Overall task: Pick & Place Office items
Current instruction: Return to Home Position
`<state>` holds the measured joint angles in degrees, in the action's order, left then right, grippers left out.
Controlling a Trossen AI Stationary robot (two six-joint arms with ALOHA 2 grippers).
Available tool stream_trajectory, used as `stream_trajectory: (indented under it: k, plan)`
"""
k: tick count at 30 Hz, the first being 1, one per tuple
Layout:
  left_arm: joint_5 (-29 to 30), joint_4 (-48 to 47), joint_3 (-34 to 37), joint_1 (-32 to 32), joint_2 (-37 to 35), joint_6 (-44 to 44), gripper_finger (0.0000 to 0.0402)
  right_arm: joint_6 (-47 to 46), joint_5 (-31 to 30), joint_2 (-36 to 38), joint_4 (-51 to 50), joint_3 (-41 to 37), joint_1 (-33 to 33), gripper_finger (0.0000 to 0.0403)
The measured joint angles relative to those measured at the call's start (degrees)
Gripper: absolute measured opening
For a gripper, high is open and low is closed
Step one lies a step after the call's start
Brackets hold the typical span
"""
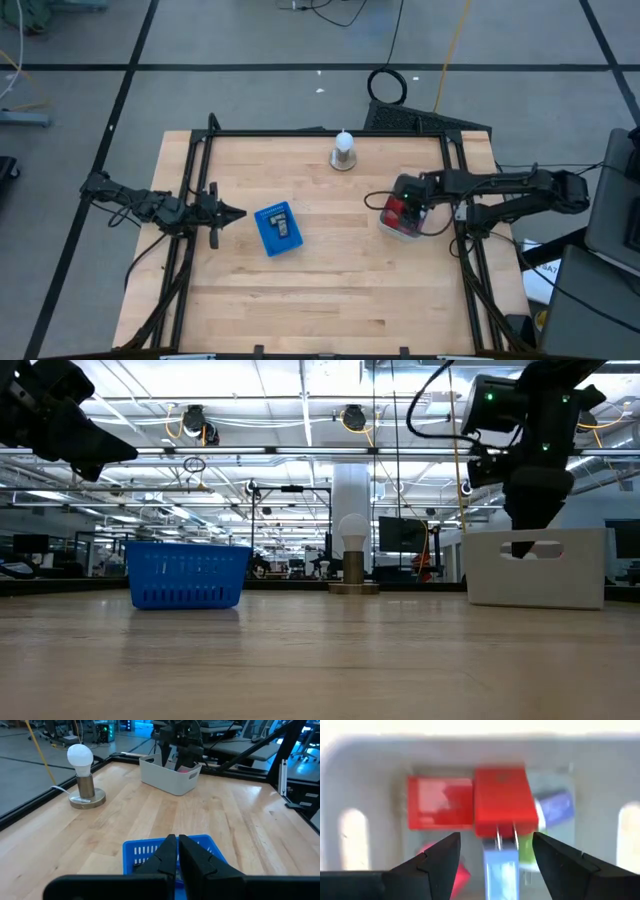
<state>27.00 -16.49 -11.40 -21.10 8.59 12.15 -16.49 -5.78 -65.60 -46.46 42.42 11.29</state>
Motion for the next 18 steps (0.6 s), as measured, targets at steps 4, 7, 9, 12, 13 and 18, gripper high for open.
stream_trajectory:
  k: [4, 7, 9, 12, 13, 18]
  plan:
    - [0.0, 0.0, 0.0, 0.0, 0.0, -0.9, 0.0021, 0.7, 0.0, 2.5, 3.7, 1.2, 0.0, 0.0233]
    - [0.0, 0.0, 0.0, 0.0, 0.0, -1.1, 0.0021, 1.4, 3.2, 4.4, 9.0, 1.7, -0.2, 0.0226]
    - [0.0, 0.0, 0.0, 0.0, 0.0, -0.4, 0.0021, 1.6, 4.7, 5.2, 12.3, 2.0, -0.2, 0.0220]
    - [0.2, 0.0, 0.0, 0.0, 0.0, 1.6, 0.0021, 2.8, 4.6, 5.2, 15.5, 2.5, -1.2, 0.0208]
    - [0.4, 0.0, 0.0, 0.0, 0.0, 1.6, 0.0021, 3.5, 4.5, 5.2, 16.5, 2.5, -1.8, 0.0204]
    - [0.8, 1.0, 0.0, 0.0, 0.0, -0.6, 0.0021, 5.4, 7.8, 5.8, 25.8, 2.7, -4.7, 0.0180]
